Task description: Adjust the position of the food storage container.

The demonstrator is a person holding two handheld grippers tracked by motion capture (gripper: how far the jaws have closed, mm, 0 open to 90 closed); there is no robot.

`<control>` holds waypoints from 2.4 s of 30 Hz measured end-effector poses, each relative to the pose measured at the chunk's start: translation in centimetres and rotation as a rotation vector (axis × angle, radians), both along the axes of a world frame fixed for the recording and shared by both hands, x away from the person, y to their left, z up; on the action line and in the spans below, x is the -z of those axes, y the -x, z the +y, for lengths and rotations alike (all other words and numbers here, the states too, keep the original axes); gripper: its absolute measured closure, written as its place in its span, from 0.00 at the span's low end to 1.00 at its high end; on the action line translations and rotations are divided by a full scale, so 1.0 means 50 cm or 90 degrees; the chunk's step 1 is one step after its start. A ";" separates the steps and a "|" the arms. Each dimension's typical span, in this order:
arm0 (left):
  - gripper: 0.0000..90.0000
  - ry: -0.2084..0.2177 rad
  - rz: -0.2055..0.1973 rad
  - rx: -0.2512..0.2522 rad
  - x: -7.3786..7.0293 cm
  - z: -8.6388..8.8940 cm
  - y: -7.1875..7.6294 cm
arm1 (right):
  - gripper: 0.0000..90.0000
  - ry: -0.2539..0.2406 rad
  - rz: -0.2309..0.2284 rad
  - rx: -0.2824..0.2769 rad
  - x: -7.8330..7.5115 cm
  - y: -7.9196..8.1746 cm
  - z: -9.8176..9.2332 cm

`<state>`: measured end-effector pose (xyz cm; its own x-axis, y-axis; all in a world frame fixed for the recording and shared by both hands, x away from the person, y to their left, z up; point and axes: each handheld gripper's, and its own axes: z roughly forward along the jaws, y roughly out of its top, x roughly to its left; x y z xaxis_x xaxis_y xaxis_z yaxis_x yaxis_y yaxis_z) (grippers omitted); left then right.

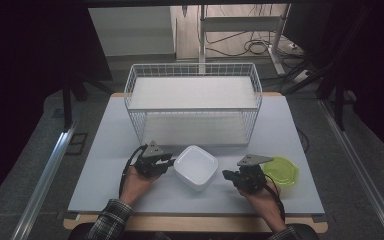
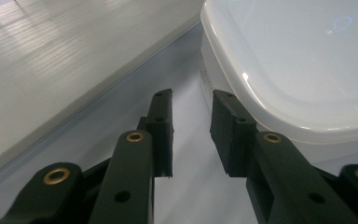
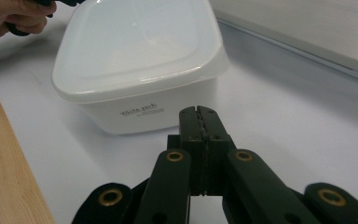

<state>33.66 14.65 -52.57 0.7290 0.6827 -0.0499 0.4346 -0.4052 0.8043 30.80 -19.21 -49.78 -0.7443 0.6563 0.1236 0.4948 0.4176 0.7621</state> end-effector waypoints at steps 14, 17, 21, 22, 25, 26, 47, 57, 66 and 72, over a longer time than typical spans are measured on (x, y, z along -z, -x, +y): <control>0.77 0.008 0.034 0.022 -0.005 -0.007 0.045 | 1.00 0.002 0.015 0.002 0.012 -0.022 0.024; 0.77 0.012 0.043 0.024 -0.006 -0.004 0.055 | 1.00 -0.001 0.022 0.004 0.013 -0.028 0.025; 0.79 0.005 0.047 0.030 -0.008 -0.006 0.067 | 1.00 0.002 0.029 -0.002 0.017 -0.036 0.028; 0.79 0.004 0.048 0.030 -0.009 -0.008 0.071 | 1.00 0.007 0.030 -0.002 0.018 -0.037 0.030; 0.79 -0.002 0.048 0.035 -0.011 -0.012 0.083 | 1.00 0.008 0.028 -0.004 0.018 -0.036 0.030; 0.79 -0.005 0.046 0.036 -0.011 -0.014 0.086 | 1.00 0.008 0.026 -0.006 0.017 -0.036 0.029; 0.53 -0.022 0.019 -0.013 -0.025 0.028 0.132 | 0.89 0.038 -0.054 -0.018 -0.018 -0.004 0.008; 0.22 0.009 -0.004 -0.026 -0.025 0.063 0.161 | 0.52 0.018 -0.058 -0.027 -0.027 0.020 -0.024; 0.07 0.019 -0.029 -0.037 -0.023 0.083 0.175 | 0.29 0.010 -0.055 -0.047 -0.022 0.020 -0.022; 0.05 0.038 -0.037 -0.032 -0.021 0.082 0.173 | 0.17 -0.002 -0.048 -0.041 -0.015 0.015 -0.024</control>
<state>25.02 18.73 -51.53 0.6963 0.7160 -0.0506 0.4056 -0.3343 0.8507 30.05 -20.44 -49.02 -0.7927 0.6059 0.0675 0.4075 0.4442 0.7979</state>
